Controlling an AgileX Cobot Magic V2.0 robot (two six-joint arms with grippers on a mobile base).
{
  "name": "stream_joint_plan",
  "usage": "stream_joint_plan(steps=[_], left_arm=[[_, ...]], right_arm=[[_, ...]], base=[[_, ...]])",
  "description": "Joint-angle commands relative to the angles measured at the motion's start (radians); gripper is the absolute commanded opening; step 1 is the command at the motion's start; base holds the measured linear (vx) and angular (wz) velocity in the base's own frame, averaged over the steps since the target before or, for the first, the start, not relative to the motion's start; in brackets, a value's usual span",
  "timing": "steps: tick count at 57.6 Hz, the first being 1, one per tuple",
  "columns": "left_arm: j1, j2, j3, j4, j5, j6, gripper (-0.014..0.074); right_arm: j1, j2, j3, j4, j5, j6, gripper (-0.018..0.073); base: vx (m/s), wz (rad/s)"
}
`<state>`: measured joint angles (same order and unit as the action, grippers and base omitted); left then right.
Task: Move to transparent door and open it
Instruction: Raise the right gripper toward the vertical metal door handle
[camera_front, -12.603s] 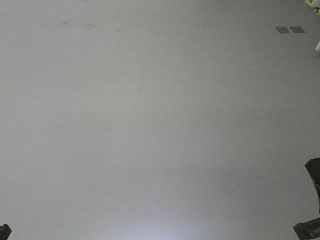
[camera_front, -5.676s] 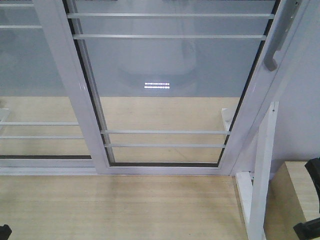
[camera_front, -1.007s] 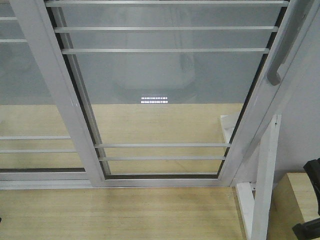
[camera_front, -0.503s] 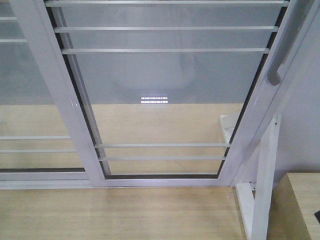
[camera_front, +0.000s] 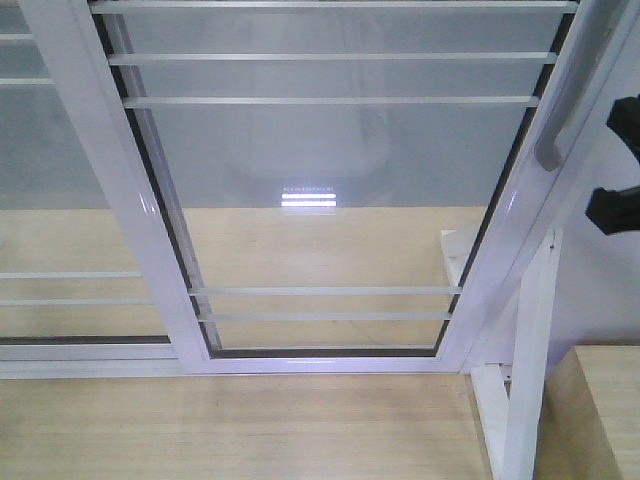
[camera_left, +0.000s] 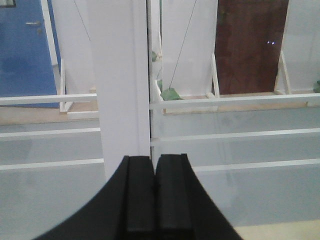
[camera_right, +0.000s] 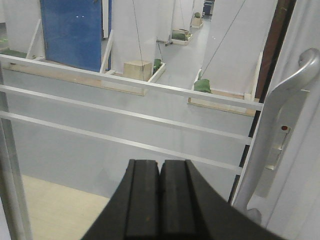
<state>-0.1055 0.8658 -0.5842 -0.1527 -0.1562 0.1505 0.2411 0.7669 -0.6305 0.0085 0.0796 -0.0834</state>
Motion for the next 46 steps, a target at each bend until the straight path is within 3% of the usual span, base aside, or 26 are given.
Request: stream_joint_plan(steps=[1,25,33,46], left_arm=[[-0.005,0.069,-0.070,-0.010,-0.102,-0.003,0.0003],[-0.005,0.112,-0.075,0.021,-0.124,0.001,0.0043],[-0.005,0.112,-0.075,0.053,-0.122,-0.001,0.0147],[-0.005,0.112,-0.075,0.050,-0.119,-0.002,0.0385]], right_arm=[[0.000,0.041,-0.041,-0.001,-0.144,-0.007,-0.0006],[0.000,0.085,-0.041,-0.003,-0.170,-0.007,0.0041],[0.000,0.084,-0.041,-0.003,-0.175,-0.007,0.0172],[0.000,0.084,-0.041,-0.003,-0.193,-0.007,0.0487]], base=[[0.00,0.00],[0.00,0.00],[0.00,0.00],[0.00,0.00]])
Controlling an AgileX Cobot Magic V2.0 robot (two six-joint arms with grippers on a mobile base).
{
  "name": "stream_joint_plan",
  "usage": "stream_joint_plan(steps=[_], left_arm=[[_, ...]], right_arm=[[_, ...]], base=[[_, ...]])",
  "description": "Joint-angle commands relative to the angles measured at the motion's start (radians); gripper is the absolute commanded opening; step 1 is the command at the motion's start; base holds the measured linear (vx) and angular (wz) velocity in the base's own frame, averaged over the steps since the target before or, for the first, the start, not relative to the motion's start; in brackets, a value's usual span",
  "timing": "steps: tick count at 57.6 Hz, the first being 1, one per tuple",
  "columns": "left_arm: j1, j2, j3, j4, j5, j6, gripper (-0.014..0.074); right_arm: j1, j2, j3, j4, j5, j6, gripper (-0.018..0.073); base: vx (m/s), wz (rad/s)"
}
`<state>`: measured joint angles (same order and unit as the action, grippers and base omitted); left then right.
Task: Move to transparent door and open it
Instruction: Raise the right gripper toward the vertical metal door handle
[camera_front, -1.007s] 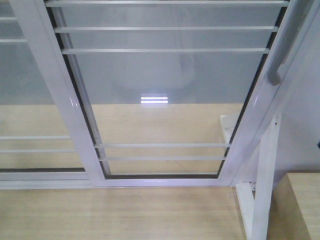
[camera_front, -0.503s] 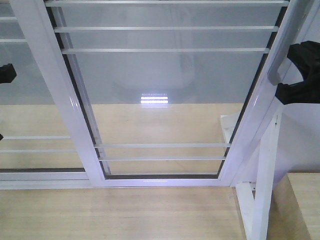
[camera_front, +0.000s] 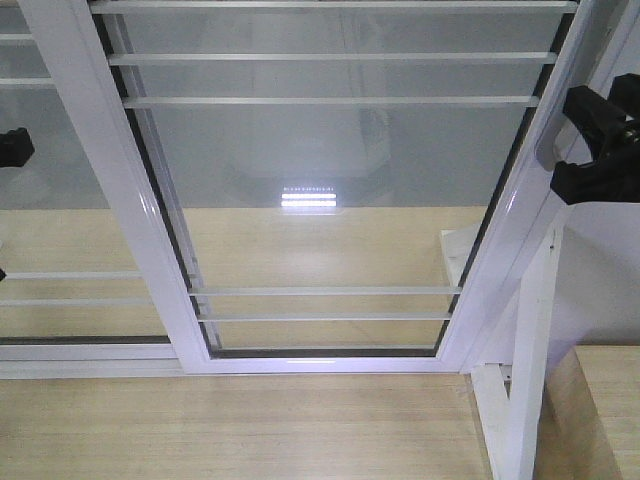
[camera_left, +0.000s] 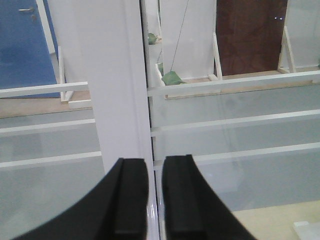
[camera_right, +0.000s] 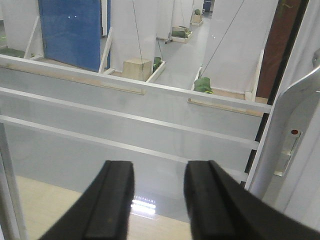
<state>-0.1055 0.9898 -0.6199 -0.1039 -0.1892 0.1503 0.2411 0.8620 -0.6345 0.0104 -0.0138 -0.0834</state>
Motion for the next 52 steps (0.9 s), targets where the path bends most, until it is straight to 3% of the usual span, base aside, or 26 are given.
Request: stream_joint_plan(steps=[1,6,14,37,52], left_arm=[[-0.005,-0.012,-0.039,0.001,-0.085,-0.002,0.0407],[-0.005,-0.012,-0.039,0.001,-0.085,-0.002,0.0468],[-0.005,-0.012,-0.039,0.000,-0.085,-0.003,0.0501],[-0.005,-0.012,-0.039,-0.007,-0.084,-0.008,0.0499],[-0.005,-0.012,-0.039,-0.007,-0.084,-0.011,0.0499]], right_arm=[[0.000,-0.011,-0.037,-0.005,-0.101,-0.007,0.0501],[0.000,-0.011,-0.037,-0.005,-0.108,-0.007,0.0554],[-0.021,-0.011,-0.037,-0.004,-0.111,-0.010,0.0545],[-0.293,0.003,-0.037,0.000,-0.121,-0.001,0.0527],[-0.314,0.178,-0.037,0.000,-0.312,-0.002,0.0527]], base=[[0.00,0.00],[0.00,0.00],[0.00,0.00],[0.00,0.00],[0.00,0.00]])
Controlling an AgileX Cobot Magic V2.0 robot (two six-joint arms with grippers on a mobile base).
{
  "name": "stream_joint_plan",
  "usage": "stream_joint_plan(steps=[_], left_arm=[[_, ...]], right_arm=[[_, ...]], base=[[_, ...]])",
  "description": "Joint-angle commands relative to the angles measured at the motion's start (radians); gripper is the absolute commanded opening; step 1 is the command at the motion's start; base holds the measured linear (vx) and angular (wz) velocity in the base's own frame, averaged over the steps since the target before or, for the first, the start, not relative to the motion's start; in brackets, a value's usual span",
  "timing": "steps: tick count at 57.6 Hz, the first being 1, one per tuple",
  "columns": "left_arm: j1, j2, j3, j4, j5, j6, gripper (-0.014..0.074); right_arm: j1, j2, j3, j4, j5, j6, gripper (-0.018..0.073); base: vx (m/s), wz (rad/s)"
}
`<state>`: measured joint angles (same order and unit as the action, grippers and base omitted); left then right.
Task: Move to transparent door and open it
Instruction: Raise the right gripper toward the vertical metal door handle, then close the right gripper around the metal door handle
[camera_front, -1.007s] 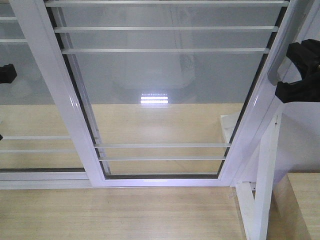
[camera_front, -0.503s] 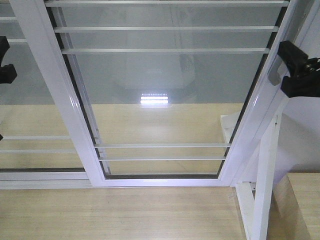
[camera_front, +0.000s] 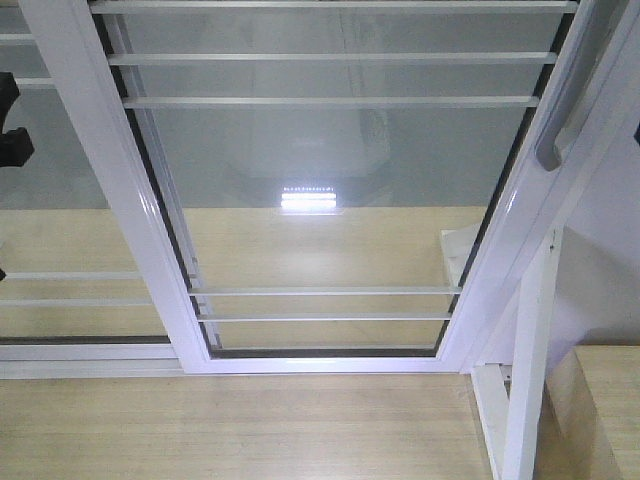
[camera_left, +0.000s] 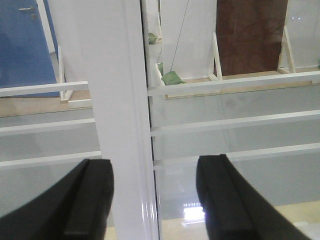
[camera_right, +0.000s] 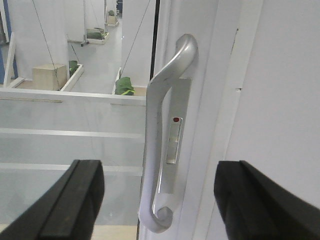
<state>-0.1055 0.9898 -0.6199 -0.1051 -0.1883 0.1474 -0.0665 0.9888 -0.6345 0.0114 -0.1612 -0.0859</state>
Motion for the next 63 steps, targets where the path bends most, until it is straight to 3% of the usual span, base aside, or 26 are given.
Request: stream_joint_plan(steps=[1,17,44,63], left_arm=[[-0.005,-0.012,-0.039,-0.005,-0.085,-0.008,0.0499],[-0.005,-0.012,-0.039,-0.005,-0.085,-0.007,0.0499],[-0.005,-0.012,-0.039,-0.005,-0.085,-0.007,0.0499],[-0.005,-0.012,-0.039,-0.005,-0.086,-0.007,0.0499]], right_arm=[[-0.006,0.064,-0.037,0.000,-0.188,0.000,0.0527],[-0.006,0.310,-0.084,0.045,-0.477,0.015,0.0527],[-0.006,0.633,-0.290,0.038,-0.516,0.054,0.0527],[-0.006,0.775,-0.366,0.029,-0.650,0.046,0.0526]], base=[[0.00,0.00],[0.00,0.00],[0.00,0.00],[0.00,0.00]])
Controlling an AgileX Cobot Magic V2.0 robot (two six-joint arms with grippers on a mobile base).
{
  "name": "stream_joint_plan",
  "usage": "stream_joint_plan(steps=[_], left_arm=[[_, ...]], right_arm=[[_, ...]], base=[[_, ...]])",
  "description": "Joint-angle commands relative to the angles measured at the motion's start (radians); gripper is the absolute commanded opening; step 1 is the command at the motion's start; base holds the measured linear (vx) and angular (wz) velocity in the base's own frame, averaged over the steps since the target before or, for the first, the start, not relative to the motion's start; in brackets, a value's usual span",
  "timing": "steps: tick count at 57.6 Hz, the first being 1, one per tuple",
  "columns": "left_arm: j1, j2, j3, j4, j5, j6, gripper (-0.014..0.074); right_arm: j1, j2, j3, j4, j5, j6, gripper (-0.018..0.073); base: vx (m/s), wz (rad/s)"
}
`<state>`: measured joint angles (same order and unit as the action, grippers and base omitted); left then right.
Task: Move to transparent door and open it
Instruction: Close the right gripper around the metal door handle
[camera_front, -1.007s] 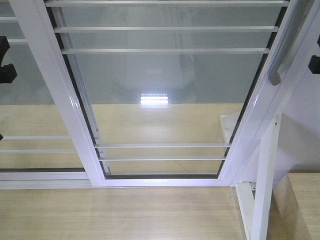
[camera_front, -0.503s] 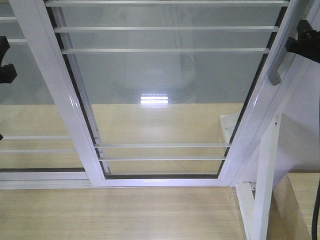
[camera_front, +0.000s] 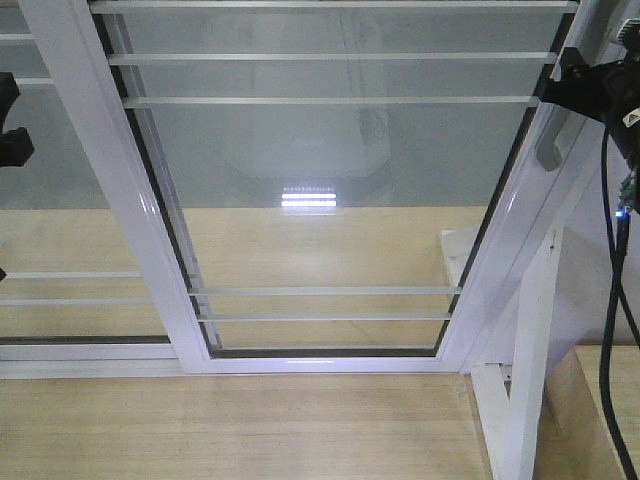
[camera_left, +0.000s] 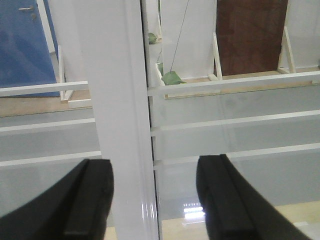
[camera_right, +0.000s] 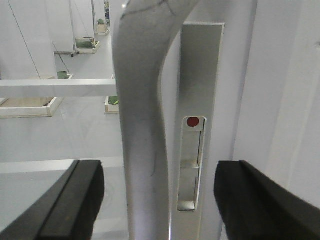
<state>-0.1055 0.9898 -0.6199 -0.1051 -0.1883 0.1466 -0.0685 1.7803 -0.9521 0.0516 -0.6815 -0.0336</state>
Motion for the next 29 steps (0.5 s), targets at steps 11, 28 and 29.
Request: stream_joint_plan(steps=[11,28,29], left_arm=[[-0.005,-0.012,-0.039,-0.005,-0.087,-0.006,0.0499],[-0.005,-0.012,-0.039,-0.005,-0.087,-0.006,0.0499],[-0.005,-0.012,-0.039,-0.005,-0.087,-0.006,0.0499]], right_arm=[[-0.004,0.054,-0.099,-0.012,-0.147,-0.006,0.0526],[-0.004,0.077,-0.110,-0.014,-0.170,-0.008,0.0349],[-0.004,0.077,-0.110,-0.014,-0.170,-0.008,0.0333]], base=[[0.00,0.00],[0.00,0.00],[0.00,0.00]])
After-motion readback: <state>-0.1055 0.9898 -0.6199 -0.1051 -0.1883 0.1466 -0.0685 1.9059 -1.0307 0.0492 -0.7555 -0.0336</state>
